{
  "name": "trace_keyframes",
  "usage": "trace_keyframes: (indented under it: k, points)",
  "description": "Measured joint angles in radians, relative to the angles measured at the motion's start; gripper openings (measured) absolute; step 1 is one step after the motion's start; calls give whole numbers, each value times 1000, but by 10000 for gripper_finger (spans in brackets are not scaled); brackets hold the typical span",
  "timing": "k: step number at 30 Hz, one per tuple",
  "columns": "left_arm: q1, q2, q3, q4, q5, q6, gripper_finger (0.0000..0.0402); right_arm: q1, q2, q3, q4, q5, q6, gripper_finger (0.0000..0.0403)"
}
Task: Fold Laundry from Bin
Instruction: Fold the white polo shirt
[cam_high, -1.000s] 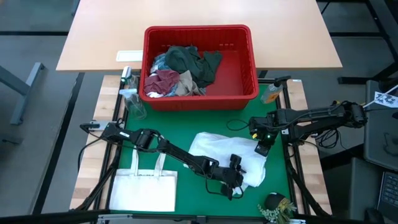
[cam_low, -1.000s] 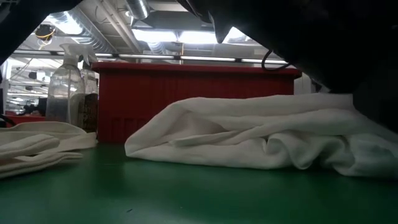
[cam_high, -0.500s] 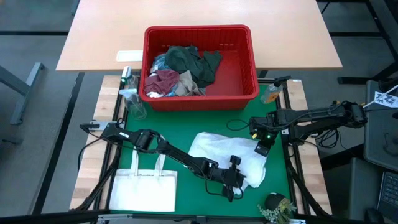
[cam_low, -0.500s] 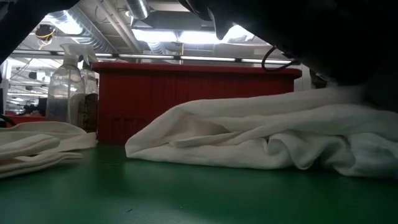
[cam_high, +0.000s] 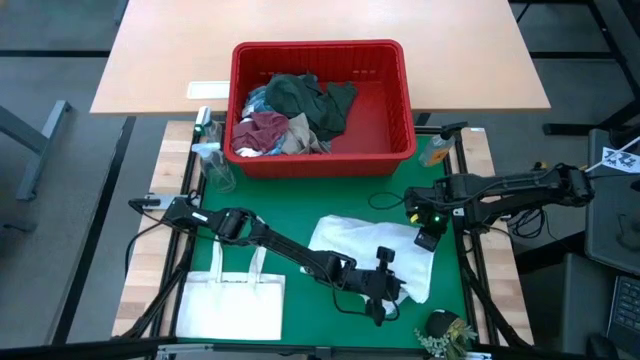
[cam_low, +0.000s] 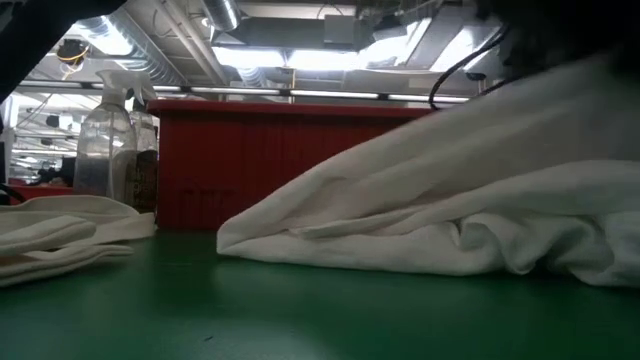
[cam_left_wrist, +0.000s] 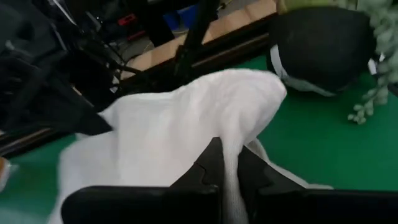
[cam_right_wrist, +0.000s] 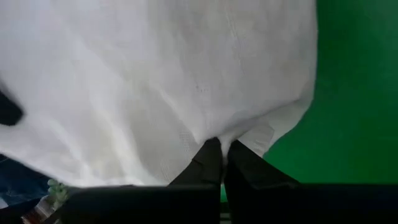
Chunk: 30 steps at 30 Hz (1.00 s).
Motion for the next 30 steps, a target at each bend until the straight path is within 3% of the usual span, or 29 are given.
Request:
trace_keyframes:
  k: [5,10,23,30]
  points:
    - [-4,0,85,-164,6,-1,1,0,-75,0,-24,-44,71,3]
    - [-17,0,153,-217,22,-4,1,0,-140,0,-19,-113,175,3]
    - [-47,-43,158,-291,43,-56,0,0,-174,0,-8,-273,260,3]
    - [-54,-59,157,-311,84,-100,0,0,-172,0,-2,-284,332,3]
